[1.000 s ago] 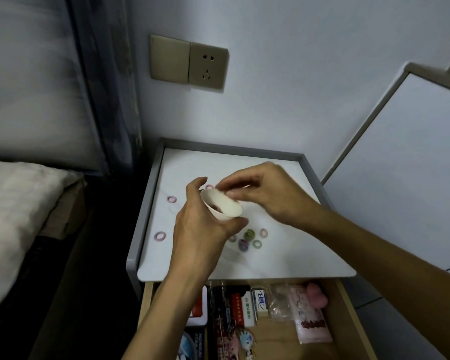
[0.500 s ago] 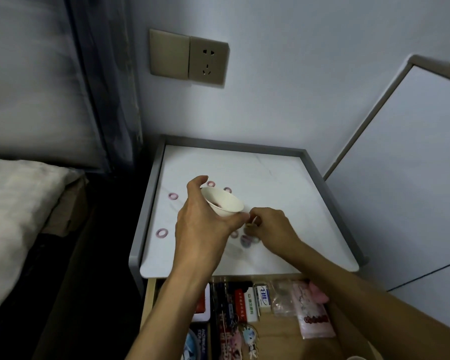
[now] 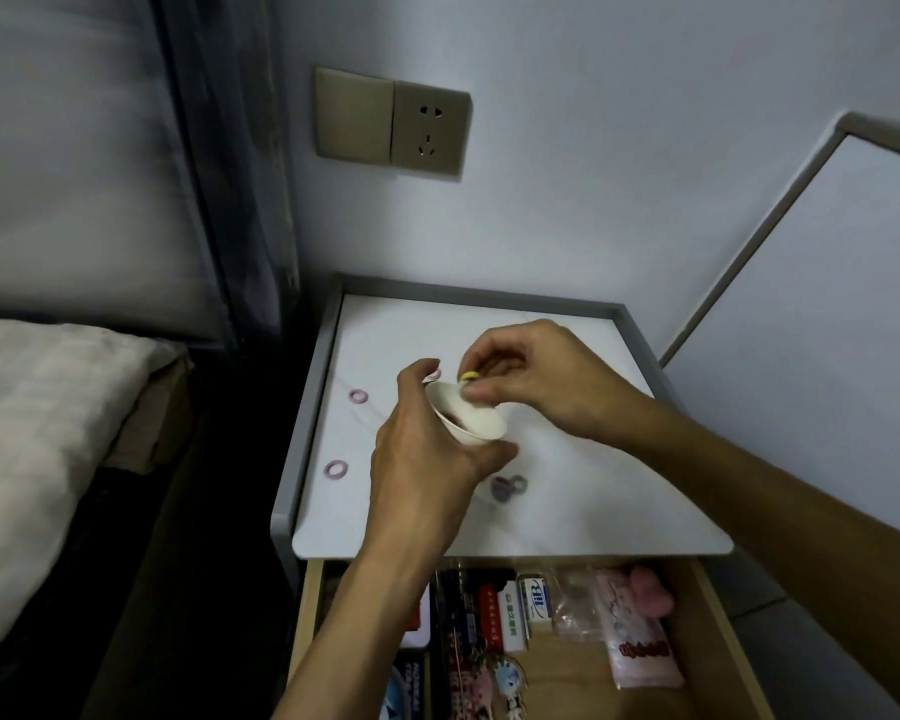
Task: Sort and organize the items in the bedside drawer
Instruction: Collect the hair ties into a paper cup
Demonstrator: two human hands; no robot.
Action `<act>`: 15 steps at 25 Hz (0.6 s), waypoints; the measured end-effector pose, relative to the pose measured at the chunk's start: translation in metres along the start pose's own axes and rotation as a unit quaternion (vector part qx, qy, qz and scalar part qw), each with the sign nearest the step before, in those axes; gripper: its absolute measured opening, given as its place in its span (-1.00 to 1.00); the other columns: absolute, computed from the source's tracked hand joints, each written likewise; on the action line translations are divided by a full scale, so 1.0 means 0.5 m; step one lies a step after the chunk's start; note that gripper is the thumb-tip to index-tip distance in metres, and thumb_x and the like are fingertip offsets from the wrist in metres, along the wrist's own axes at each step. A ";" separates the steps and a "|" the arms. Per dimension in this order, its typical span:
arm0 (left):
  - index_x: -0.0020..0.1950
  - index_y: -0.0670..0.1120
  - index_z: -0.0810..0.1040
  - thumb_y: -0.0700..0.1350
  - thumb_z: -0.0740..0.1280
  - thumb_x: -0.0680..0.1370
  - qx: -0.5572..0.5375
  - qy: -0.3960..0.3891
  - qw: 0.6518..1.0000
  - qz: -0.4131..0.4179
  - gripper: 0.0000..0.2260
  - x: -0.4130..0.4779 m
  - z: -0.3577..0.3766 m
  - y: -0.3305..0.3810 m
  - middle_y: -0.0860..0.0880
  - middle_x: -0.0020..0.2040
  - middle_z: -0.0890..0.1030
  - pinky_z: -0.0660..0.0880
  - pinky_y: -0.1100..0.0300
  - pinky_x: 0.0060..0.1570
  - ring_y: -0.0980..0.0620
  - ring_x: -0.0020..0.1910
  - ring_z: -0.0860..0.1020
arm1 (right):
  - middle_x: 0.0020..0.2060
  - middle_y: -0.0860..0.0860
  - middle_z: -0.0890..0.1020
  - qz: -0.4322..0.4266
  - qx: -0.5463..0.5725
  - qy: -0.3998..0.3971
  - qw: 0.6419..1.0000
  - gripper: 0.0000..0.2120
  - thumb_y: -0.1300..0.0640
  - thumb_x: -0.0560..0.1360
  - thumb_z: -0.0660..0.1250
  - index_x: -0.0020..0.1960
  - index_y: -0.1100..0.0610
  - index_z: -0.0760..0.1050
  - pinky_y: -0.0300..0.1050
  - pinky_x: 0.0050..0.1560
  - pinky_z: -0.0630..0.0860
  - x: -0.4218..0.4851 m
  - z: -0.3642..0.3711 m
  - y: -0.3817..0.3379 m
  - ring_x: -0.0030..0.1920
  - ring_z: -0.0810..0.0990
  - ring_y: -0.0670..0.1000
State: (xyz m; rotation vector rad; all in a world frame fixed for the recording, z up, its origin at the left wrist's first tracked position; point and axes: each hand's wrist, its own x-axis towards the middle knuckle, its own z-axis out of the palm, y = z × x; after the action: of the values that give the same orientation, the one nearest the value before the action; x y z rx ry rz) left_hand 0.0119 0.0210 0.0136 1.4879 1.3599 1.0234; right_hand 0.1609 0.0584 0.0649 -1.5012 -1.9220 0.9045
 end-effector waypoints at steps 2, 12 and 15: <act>0.42 0.12 0.26 -0.06 0.61 0.29 -0.011 -0.004 1.000 0.004 -0.19 -0.002 0.002 -0.001 0.12 0.07 0.58 0.38 0.51 -0.30 0.22 -0.08 0.53 | -0.15 -0.07 0.71 -0.025 -0.063 -0.071 0.995 -0.81 0.28 0.41 0.50 -0.01 0.09 0.67 -0.29 -0.03 0.56 -0.002 0.003 -0.029 -0.11 0.67 -0.14; 0.44 0.06 0.27 -0.06 0.62 0.29 -0.027 0.067 0.997 -0.013 -0.18 0.001 -0.042 0.008 0.08 0.04 0.43 0.39 0.21 -0.02 0.06 0.03 0.44 | -0.01 0.00 0.52 0.108 -0.192 -0.026 0.975 -0.63 0.01 0.45 0.48 0.23 -0.09 0.51 -0.19 -0.16 0.48 -0.069 0.086 0.200 -0.19 0.49 -0.15; 0.44 0.05 0.26 -0.06 0.61 0.30 -0.026 0.061 0.998 -0.010 -0.18 -0.005 -0.043 0.008 0.10 0.04 0.41 0.37 0.23 -0.04 0.07 0.03 0.43 | -0.05 -0.02 0.50 0.029 -0.181 -0.019 0.983 -0.68 0.09 0.45 0.48 0.16 -0.06 0.51 -0.18 -0.08 0.47 -0.065 0.111 0.211 -0.15 0.49 -0.12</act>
State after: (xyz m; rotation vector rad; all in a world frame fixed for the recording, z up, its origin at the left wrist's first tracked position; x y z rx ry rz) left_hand -0.0077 0.0198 0.0240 1.3901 1.4188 1.1455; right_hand 0.1919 0.0331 -0.0521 -1.7608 -2.1667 0.6333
